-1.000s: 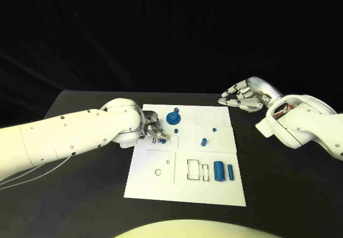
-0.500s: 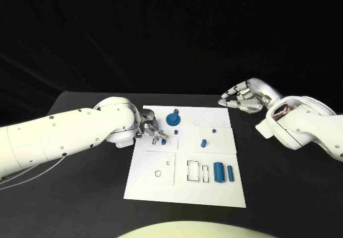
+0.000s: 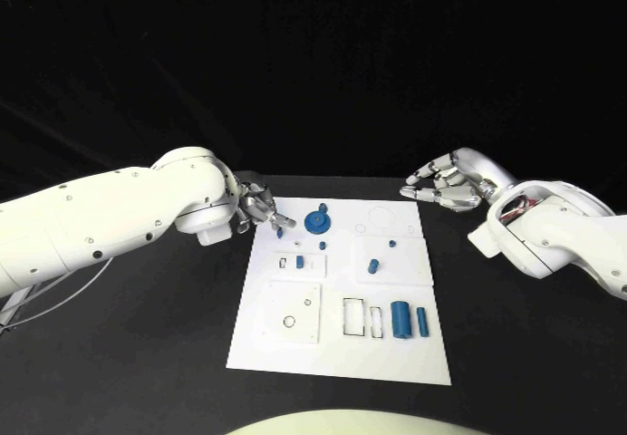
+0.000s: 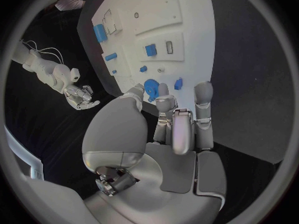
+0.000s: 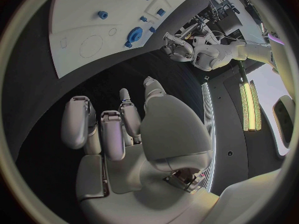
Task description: Assemble the parts on the task board
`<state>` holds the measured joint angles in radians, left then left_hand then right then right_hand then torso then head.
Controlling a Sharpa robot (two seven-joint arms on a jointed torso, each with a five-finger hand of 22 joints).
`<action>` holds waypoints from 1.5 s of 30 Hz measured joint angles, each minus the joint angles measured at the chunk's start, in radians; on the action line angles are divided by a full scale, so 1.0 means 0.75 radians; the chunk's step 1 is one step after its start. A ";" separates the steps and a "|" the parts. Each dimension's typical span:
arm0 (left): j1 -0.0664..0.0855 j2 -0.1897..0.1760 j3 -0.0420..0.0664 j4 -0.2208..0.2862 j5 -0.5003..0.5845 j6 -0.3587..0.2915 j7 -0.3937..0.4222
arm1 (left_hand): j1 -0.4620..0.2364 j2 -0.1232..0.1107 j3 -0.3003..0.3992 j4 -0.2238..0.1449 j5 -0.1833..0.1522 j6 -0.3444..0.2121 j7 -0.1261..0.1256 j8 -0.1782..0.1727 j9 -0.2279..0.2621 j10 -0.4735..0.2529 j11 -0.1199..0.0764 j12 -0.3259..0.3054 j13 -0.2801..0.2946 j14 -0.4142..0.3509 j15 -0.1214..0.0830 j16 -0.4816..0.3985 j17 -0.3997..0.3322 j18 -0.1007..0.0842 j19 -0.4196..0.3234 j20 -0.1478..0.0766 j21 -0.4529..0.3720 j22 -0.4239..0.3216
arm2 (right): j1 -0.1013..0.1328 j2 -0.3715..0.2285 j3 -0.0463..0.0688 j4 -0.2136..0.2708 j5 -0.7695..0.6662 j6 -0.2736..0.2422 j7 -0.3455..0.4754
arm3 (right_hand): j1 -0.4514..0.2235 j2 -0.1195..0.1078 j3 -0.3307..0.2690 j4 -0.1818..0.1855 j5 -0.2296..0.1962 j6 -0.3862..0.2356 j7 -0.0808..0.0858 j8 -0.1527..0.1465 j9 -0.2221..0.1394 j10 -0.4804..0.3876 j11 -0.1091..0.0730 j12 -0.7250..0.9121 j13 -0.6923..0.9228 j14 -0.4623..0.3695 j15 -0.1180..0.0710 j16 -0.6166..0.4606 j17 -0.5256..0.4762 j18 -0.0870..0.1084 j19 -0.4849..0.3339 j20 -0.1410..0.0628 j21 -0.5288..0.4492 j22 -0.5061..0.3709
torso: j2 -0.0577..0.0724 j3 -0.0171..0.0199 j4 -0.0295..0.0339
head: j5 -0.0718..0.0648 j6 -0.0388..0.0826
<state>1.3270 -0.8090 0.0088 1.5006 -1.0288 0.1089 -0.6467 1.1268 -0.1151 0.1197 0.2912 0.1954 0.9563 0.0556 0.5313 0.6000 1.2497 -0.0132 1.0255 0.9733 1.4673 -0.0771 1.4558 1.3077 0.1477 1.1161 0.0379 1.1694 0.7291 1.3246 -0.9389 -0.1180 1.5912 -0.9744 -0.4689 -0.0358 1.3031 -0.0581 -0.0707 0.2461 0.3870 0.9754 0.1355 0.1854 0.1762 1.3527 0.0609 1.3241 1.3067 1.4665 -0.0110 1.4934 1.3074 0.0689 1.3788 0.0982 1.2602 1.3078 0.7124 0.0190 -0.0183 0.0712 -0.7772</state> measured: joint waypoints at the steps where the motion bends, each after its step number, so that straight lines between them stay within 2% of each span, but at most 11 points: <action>1: 0.004 0.000 0.000 -0.017 0.002 0.002 0.001 | 0.005 0.005 -0.005 0.001 0.000 -0.004 0.004 -0.005 -0.003 -0.009 0.000 -0.008 -0.009 -0.001 0.004 0.000 0.000 0.000 -0.003 0.003 -0.001 -0.004 | 0.000 0.000 0.000 0.000 0.000 0.000 0.000 | 0.000 0.000 0.000 0.000 0.000 0.000 0.000 0.000 0.000 0.000 0.000 0.000 0.000 0.000 0.000 0.000 0.000 0.000 0.000 0.000 0.000 0.000 | 0.000 -0.0001 0.0006 | 0.000 0.002; 5: 0.015 0.011 0.000 -0.081 0.004 0.015 0.002 | 0.027 0.010 -0.018 -0.001 0.000 -0.020 0.014 -0.023 -0.021 -0.028 0.014 -0.041 -0.045 -0.002 0.011 0.000 0.000 0.000 -0.007 0.007 -0.007 -0.013 | -0.001 0.001 0.000 -0.001 0.000 0.000 0.000 | 0.000 0.000 0.000 0.000 0.000 0.000 0.000 0.000 0.000 0.000 0.000 0.000 0.000 0.000 0.000 0.000 0.000 0.000 0.000 0.000 0.000 0.000 | 0.001 -0.0008 0.0014 | 0.002 0.004; 8: 0.019 0.029 0.000 -0.119 -0.005 0.025 0.002 | 0.032 0.015 -0.024 0.001 0.000 -0.025 0.016 -0.031 -0.029 -0.035 0.013 -0.045 -0.056 0.000 0.013 -0.005 0.000 0.000 -0.009 0.009 -0.012 -0.018 | -0.001 0.001 0.000 -0.001 0.000 0.000 0.000 | 0.000 0.000 0.000 0.000 0.000 0.000 0.000 0.000 0.000 0.000 0.000 0.000 0.000 0.000 0.000 0.000 0.000 0.000 0.000 0.000 0.000 0.000 | 0.001 -0.0012 0.0017 | 0.007 0.003; 15: 0.023 0.104 0.000 -0.229 -0.059 0.061 0.004 | 0.032 0.015 -0.036 0.003 0.000 -0.030 0.021 -0.031 -0.036 -0.040 0.018 -0.052 -0.066 -0.004 0.017 -0.010 0.000 0.000 -0.014 0.014 -0.013 -0.025 | -0.003 0.004 0.000 -0.002 0.000 0.000 0.000 | -0.005 0.005 0.000 0.000 0.000 0.000 0.000 0.000 0.000 0.000 0.000 0.000 0.000 0.000 0.000 0.000 0.000 0.000 0.000 0.000 0.000 0.000 | 0.002 -0.0017 0.0017 | 0.012 0.001; 21: 0.021 0.173 -0.015 -0.313 -0.091 0.095 0.005 | 0.032 0.015 -0.048 0.004 0.000 -0.030 0.021 -0.036 -0.041 -0.045 0.023 -0.052 -0.069 -0.004 0.017 -0.010 0.000 0.000 -0.018 0.018 -0.018 -0.033 | -0.006 0.007 0.000 -0.003 0.000 0.000 0.000 | -0.005 0.005 0.000 0.000 0.000 0.000 0.000 0.000 0.000 0.000 0.000 0.000 0.000 0.000 0.000 0.000 0.000 0.000 0.000 0.000 0.000 0.000 | 0.003 -0.0024 0.0009 | 0.018 -0.002; 36: 0.015 0.237 -0.032 -0.387 -0.126 0.147 0.005 | 0.032 0.015 -0.052 0.001 0.000 -0.030 0.021 -0.036 -0.044 -0.045 0.023 -0.052 -0.069 0.000 0.022 -0.016 0.000 0.000 -0.018 0.018 -0.023 -0.035 | -0.007 0.010 0.000 -0.003 0.000 0.000 0.000 | -0.005 0.005 0.000 0.000 0.000 0.000 0.000 0.000 0.000 0.000 0.000 0.000 0.000 0.000 0.000 0.000 0.000 0.000 0.000 0.000 0.000 -0.001 | 0.001 0.0001 -0.0001 | 0.022 -0.002; 45: 0.008 0.257 -0.039 -0.401 -0.141 0.172 0.004 | 0.027 0.020 -0.056 0.005 0.000 -0.030 0.020 -0.041 -0.046 -0.045 0.023 -0.052 -0.069 0.000 0.022 -0.016 -0.001 0.000 -0.018 0.018 -0.023 -0.035 | -0.007 0.011 0.000 -0.003 0.000 0.001 0.000 | -0.005 0.005 0.001 0.000 0.000 0.000 0.000 0.000 0.000 0.000 0.000 0.000 0.000 0.000 0.000 0.000 0.000 0.000 0.000 0.000 0.000 -0.001 | 0.001 0.0003 -0.0003 | 0.023 -0.004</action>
<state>1.3330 -0.6165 -0.0206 1.2002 -1.1346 0.2382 -0.6435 1.1471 -0.0998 0.0774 0.2949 0.1954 0.9340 0.0710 0.5008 0.5653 1.2160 0.0038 0.9869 0.9213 1.4676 -0.0606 1.4441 1.3073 0.1478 1.1023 0.0517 1.1523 0.7031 1.3194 -0.9307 -0.1180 1.5890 -0.9744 -0.4681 -0.0357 1.2990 -0.0541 -0.0703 0.2457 0.3869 0.9755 0.1355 0.1854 0.1761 1.3527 0.0610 1.3241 1.3066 1.4665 -0.0110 1.4934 1.3073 0.0690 1.3788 0.0982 1.2602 1.3073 0.7129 0.0192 -0.0185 0.0886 -0.7805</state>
